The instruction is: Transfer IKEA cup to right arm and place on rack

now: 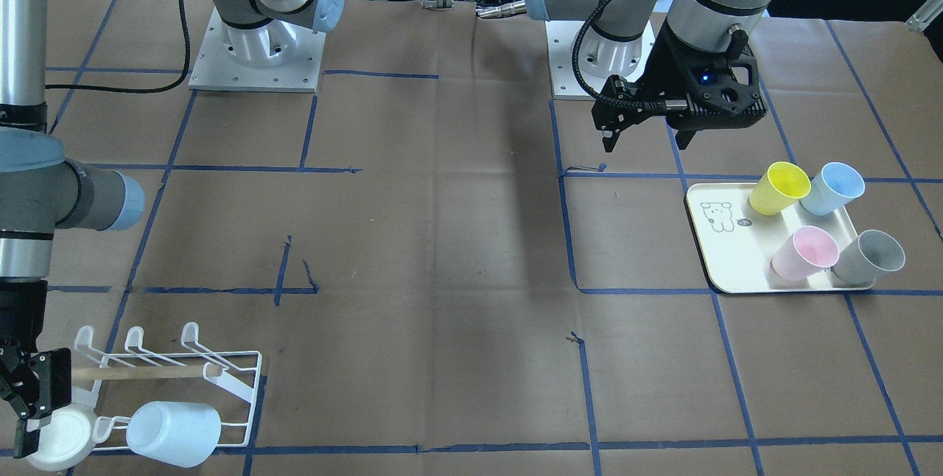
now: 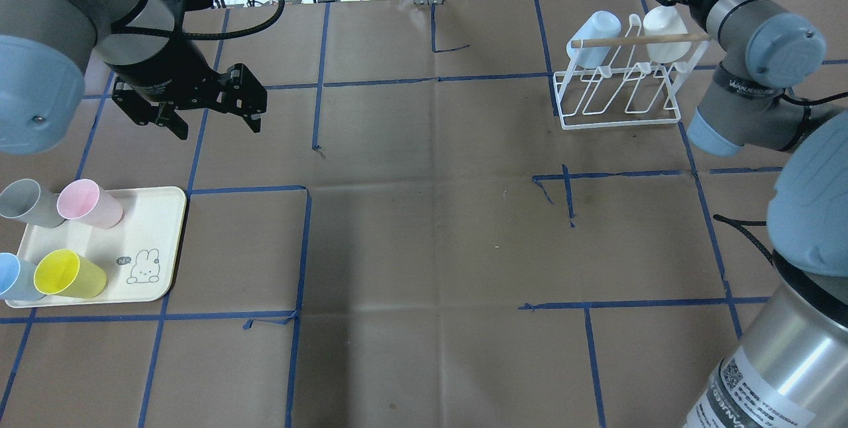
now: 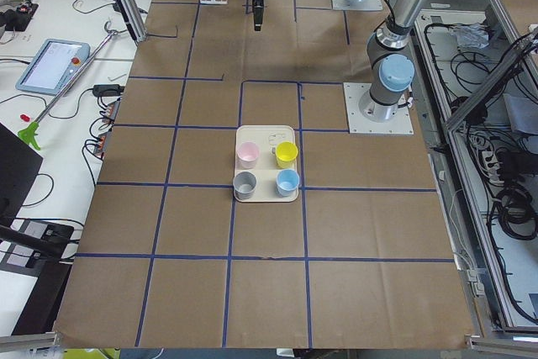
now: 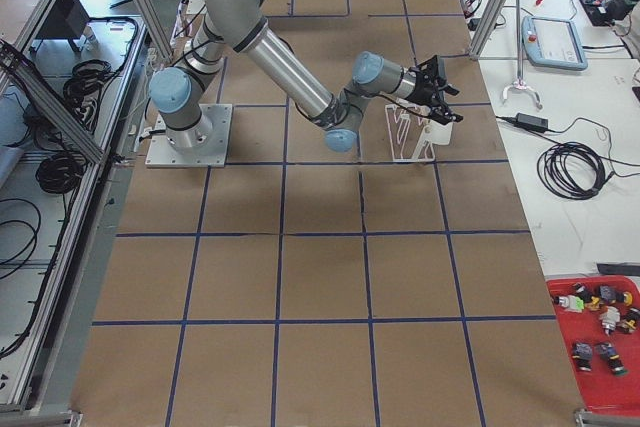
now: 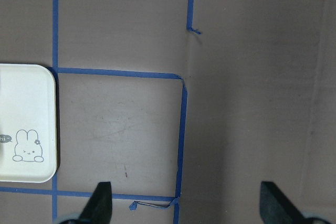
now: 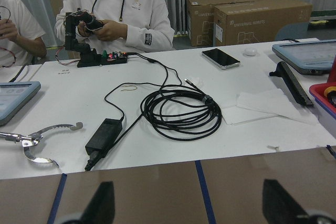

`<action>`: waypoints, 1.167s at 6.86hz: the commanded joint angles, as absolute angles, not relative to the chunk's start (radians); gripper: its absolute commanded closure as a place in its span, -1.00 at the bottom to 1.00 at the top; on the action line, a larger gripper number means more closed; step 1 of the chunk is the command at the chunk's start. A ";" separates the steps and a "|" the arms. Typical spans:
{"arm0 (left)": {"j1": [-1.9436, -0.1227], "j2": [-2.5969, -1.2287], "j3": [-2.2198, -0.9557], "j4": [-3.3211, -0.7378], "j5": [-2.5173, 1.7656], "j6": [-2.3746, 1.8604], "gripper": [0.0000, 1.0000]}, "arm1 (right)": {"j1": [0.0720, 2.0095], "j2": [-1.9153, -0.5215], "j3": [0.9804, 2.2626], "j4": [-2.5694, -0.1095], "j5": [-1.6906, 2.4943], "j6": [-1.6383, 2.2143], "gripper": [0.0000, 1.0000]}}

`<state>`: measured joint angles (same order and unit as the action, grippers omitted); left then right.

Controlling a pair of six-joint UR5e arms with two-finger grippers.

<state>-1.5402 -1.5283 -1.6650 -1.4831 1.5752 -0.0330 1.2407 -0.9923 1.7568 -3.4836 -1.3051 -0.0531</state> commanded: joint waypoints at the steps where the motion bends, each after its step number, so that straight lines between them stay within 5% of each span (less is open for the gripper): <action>1: -1.540 -1.528 -1.664 -1.483 1.575 -0.034 -1.00 | 1.253 -1.078 1.747 -3.406 -1.307 -0.052 -1.00; 5: -1.540 -1.529 -1.664 -1.483 1.578 -0.034 -1.00 | 1.298 -1.345 1.715 -2.712 -1.374 -0.046 -1.00; 8: -1.540 -1.529 -1.666 -1.483 1.578 -0.034 -1.00 | 1.370 -1.364 1.620 -2.235 -1.457 -0.041 -1.00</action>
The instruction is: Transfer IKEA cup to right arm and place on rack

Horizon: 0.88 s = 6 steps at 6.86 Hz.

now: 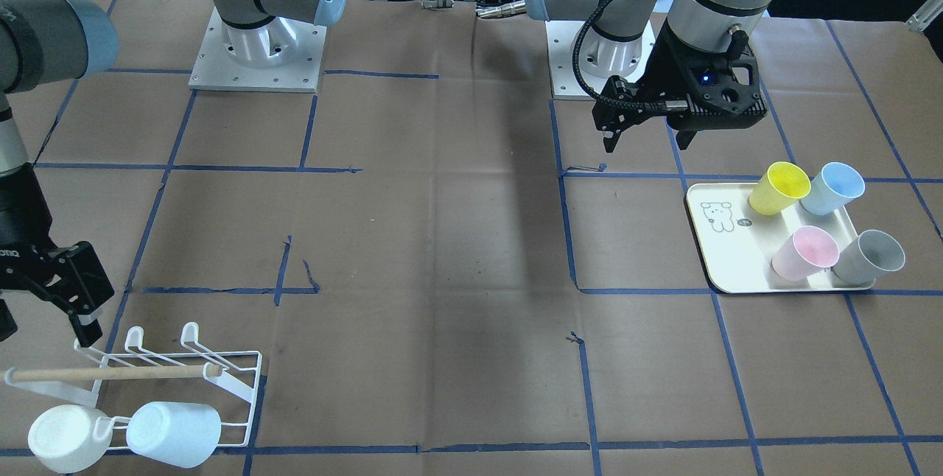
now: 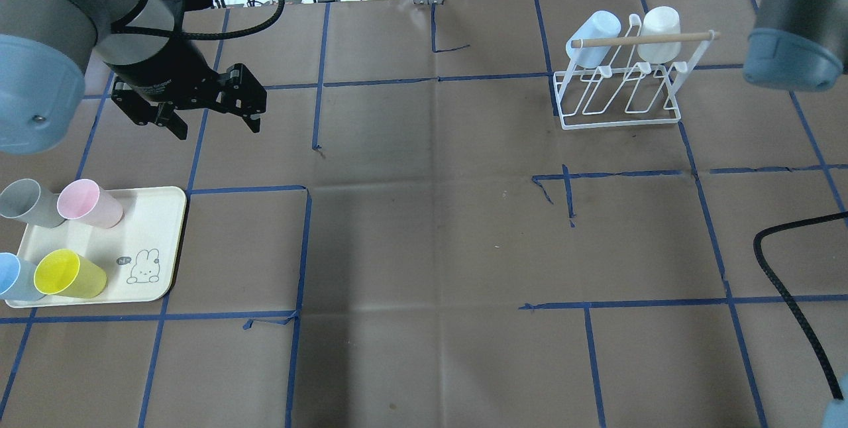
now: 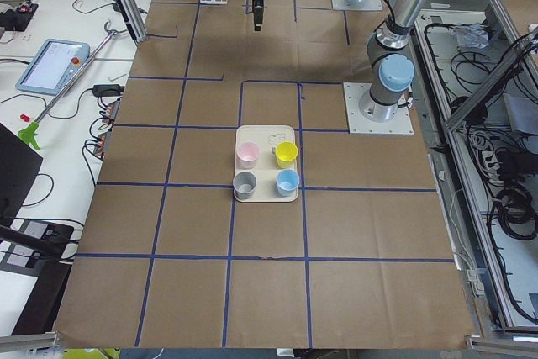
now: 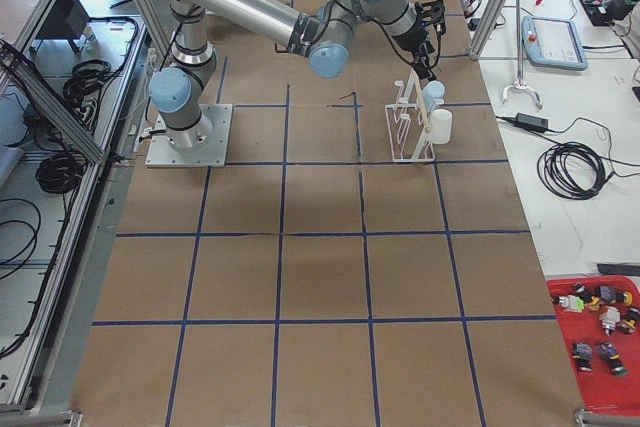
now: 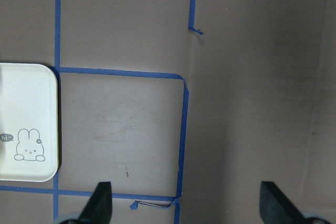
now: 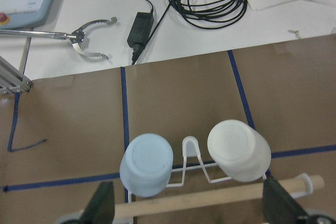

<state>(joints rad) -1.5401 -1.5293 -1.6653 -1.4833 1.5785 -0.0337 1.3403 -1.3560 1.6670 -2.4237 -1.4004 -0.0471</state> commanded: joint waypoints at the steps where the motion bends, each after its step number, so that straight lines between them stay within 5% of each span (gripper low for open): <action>1: -1.540 -1.529 -1.666 -1.483 1.578 -0.034 -1.00 | 1.423 -1.376 1.603 -2.080 -1.518 -0.032 -1.00; 6: -1.542 -1.529 -1.666 -1.483 1.577 -0.034 -1.00 | 1.551 -1.620 1.597 -1.660 -1.577 0.063 -1.00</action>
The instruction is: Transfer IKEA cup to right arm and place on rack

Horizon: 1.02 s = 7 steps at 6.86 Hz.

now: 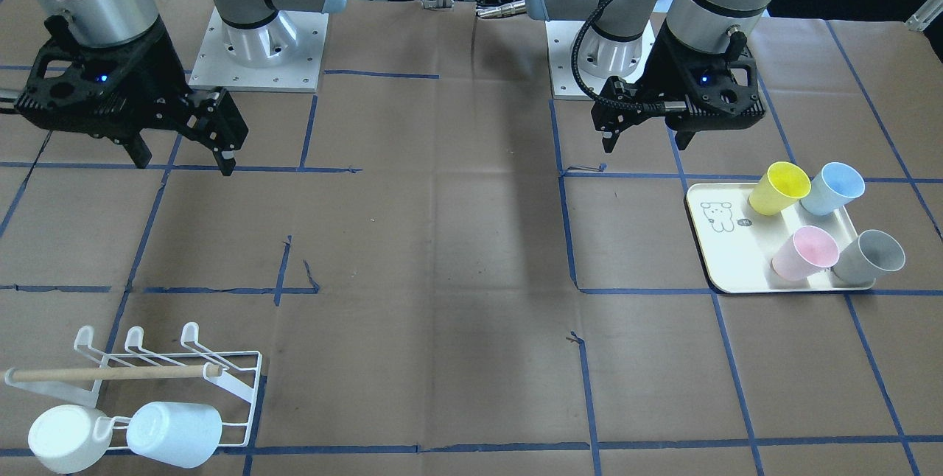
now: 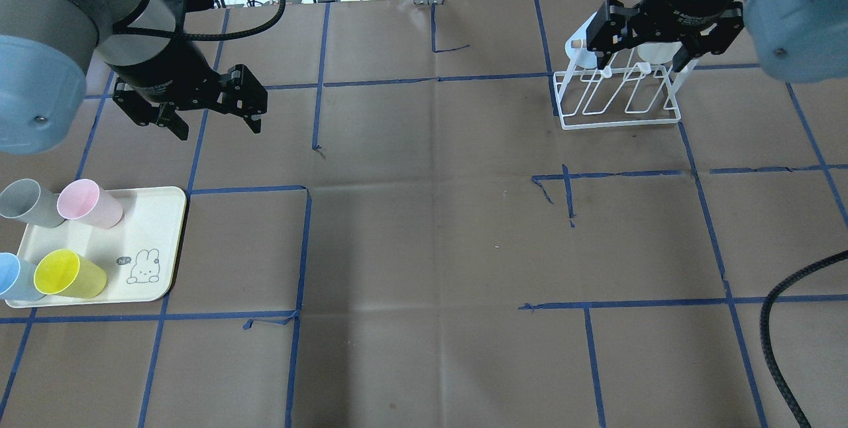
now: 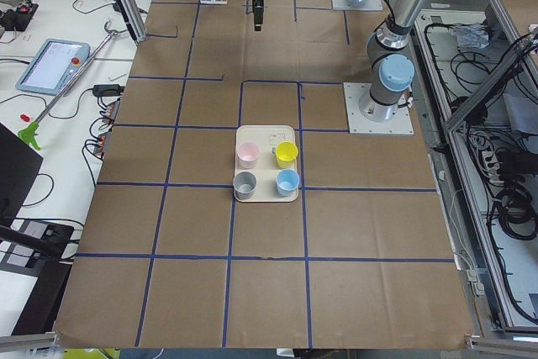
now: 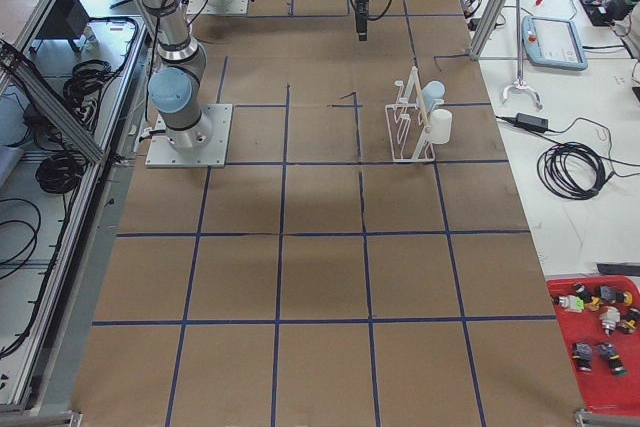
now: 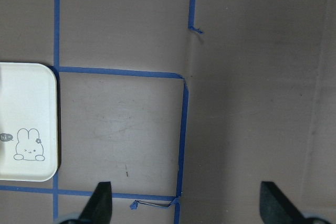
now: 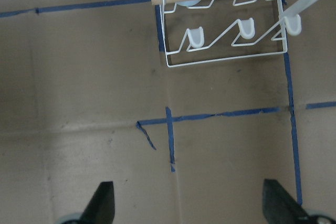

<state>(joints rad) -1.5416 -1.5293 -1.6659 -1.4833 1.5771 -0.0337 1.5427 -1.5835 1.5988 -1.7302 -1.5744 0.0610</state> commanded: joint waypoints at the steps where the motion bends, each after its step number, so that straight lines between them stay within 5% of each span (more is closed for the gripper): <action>1: -1.542 -1.529 -1.666 -1.483 1.577 -0.034 -1.00 | 1.558 -1.618 1.577 -1.628 -1.578 0.061 -1.00; 7: -1.542 -1.529 -1.666 -1.483 1.577 -0.034 -1.00 | 1.583 -1.598 1.548 -1.545 -1.578 0.063 -1.00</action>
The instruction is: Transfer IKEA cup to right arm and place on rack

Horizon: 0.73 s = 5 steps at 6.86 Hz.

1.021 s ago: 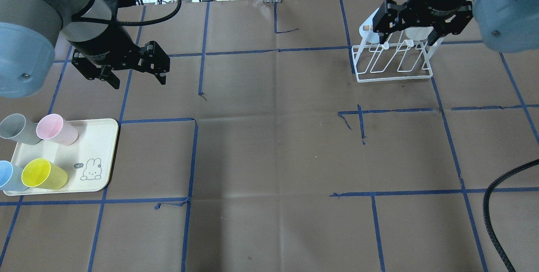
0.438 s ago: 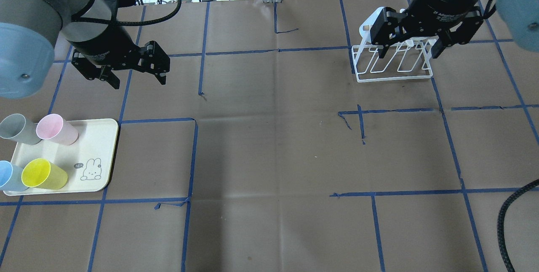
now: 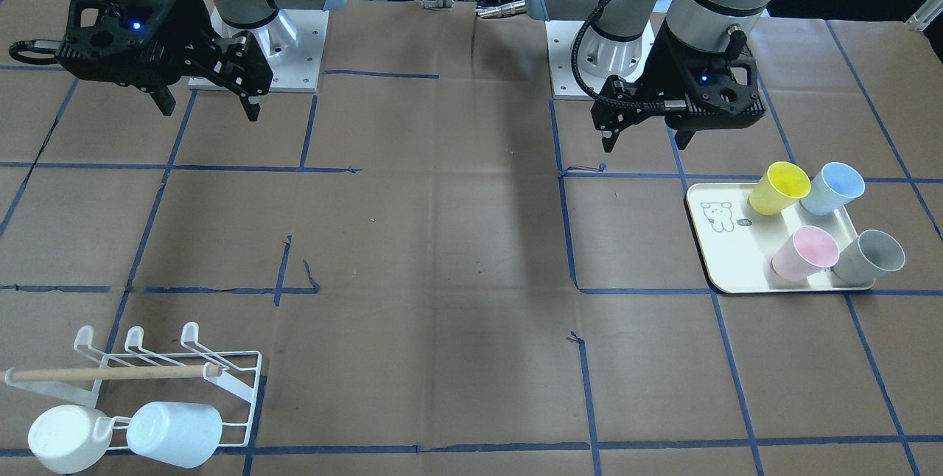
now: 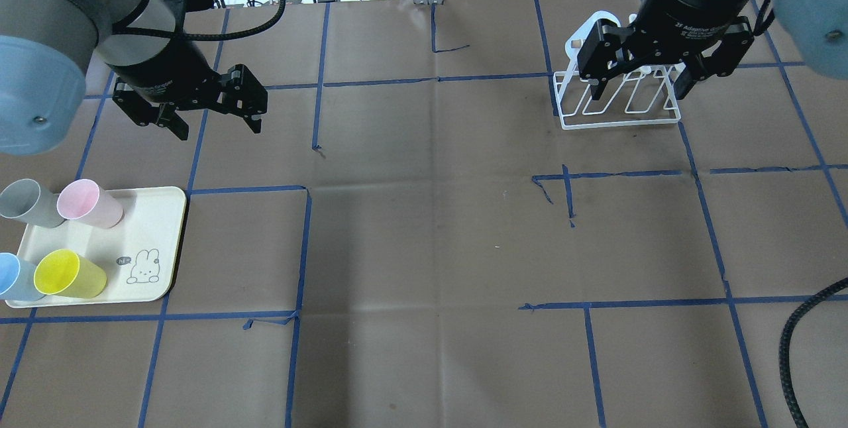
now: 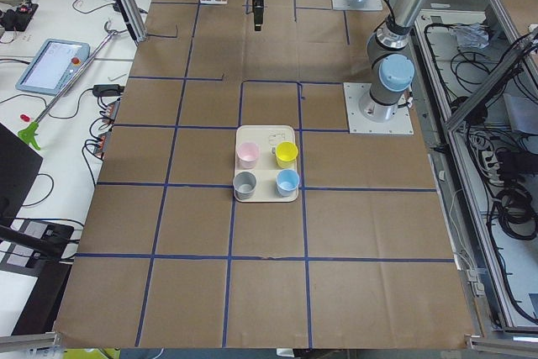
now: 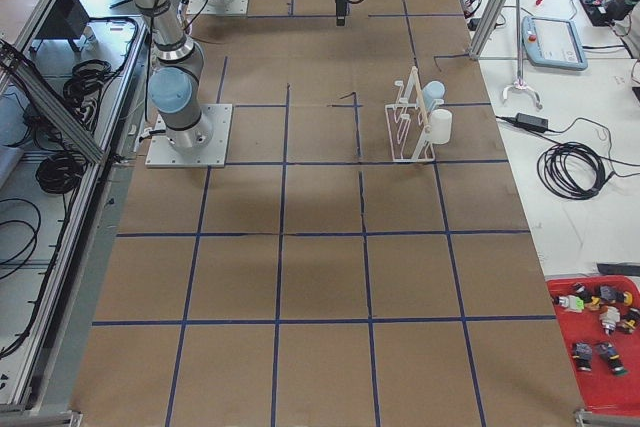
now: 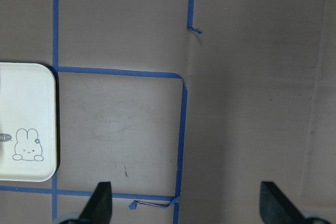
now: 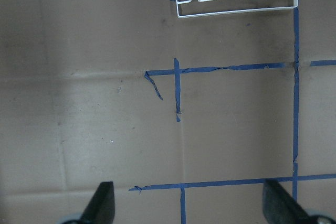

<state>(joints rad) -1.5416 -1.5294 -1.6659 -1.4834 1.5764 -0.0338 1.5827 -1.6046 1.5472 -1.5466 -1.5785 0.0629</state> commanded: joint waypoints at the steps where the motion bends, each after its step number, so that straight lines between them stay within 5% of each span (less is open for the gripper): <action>1: -1.542 -1.529 -1.666 -1.483 1.577 -0.034 -1.00 | 1.582 -1.595 1.548 -1.546 -1.580 0.063 -1.00; 5: -1.542 -1.529 -1.666 -1.483 1.577 -0.034 -1.00 | 1.582 -1.592 1.549 -1.551 -1.583 0.063 -1.00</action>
<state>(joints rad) -1.5416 -1.5294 -1.6659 -1.4834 1.5769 -0.0337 1.5816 -1.5938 1.5497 -1.5476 -1.5845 0.0629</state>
